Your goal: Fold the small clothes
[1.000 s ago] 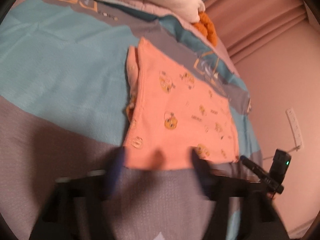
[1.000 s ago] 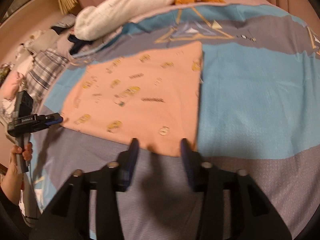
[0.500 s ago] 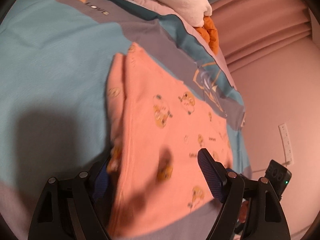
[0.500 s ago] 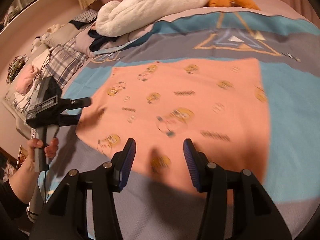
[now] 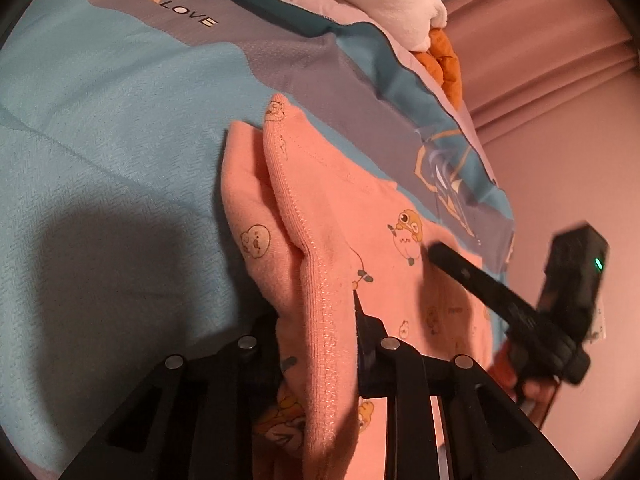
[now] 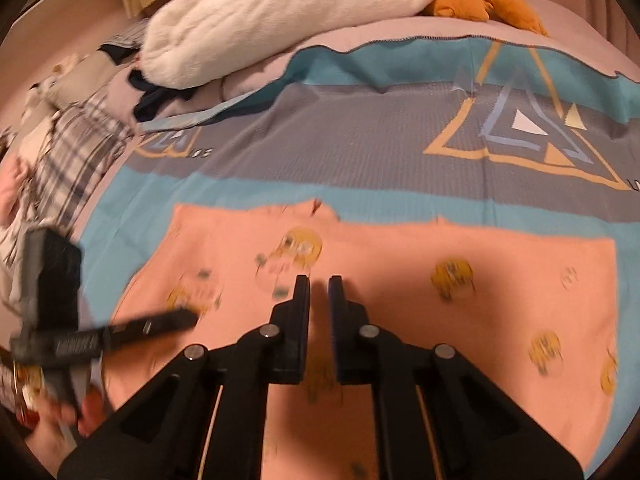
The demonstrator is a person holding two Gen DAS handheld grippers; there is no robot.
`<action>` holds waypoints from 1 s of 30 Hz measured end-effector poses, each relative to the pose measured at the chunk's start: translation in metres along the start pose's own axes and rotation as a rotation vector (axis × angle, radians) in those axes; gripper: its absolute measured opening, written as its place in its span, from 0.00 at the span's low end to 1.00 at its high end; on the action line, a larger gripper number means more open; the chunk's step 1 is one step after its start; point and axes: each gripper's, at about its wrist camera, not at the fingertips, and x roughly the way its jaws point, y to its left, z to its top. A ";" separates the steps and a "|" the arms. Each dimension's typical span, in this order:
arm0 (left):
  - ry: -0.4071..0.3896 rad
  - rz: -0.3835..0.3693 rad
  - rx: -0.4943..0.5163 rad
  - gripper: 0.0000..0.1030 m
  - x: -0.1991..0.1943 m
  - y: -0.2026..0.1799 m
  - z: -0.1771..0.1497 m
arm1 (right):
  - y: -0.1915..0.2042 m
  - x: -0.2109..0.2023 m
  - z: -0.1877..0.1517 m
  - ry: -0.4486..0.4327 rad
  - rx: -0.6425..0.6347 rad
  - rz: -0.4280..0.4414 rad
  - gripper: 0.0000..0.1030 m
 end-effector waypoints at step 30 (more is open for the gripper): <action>0.007 0.040 -0.018 0.24 0.005 -0.004 0.002 | 0.018 -0.082 -0.110 0.013 -0.112 0.092 0.12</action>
